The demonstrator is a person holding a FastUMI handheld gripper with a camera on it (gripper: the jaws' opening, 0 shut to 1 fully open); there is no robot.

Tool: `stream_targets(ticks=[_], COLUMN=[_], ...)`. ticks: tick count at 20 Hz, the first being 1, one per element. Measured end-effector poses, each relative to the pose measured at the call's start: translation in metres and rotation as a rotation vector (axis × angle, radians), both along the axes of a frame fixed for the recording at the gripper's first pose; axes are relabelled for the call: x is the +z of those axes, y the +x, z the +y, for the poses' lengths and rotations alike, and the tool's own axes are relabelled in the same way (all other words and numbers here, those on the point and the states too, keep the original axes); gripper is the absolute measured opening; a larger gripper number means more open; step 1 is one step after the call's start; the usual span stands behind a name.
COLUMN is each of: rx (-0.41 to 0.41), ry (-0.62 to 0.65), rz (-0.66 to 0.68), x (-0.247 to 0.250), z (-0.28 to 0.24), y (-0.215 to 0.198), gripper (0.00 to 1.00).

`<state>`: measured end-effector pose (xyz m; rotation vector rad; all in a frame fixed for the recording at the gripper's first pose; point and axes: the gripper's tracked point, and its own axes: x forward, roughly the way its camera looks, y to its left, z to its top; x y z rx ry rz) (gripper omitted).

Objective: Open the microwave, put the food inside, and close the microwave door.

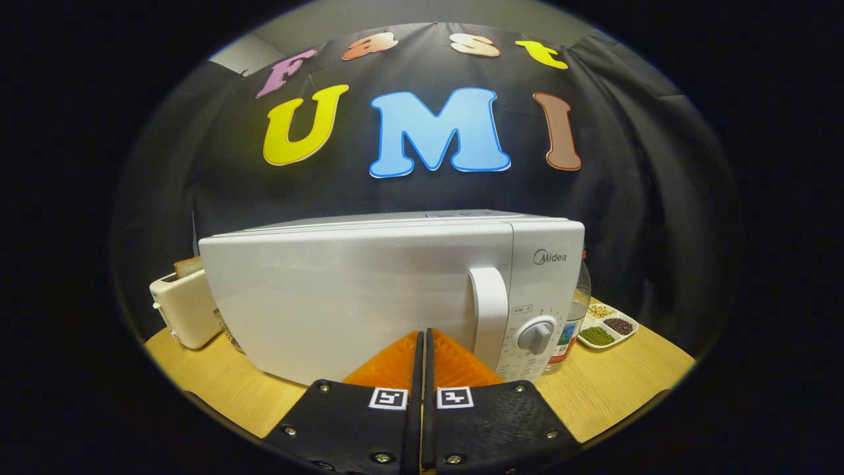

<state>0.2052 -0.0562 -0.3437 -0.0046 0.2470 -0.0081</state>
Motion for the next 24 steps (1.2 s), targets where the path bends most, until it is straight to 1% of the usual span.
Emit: stream_targets(ticks=[4,8,11,14,19,22,24], rx=[0.084,0.122,0.143,0.158,0.168,0.127,0.078], ry=[-0.001,0.028,0.077,0.09,0.076,0.034,0.044], rz=[-0.032,-0.048,-0.048,-0.064,-0.077,-0.087,-0.099], x=[0.026,0.043,0.049,0.054,0.06,0.08,0.107], z=[0.021,0.027,0.024,0.016,0.001,-0.018,-0.03], y=[-0.042,-0.083,-0.109,-0.129,-0.155,-0.164,-0.171], gripper=[0.02,0.02,0.02,0.02,0.02,0.02,0.02])
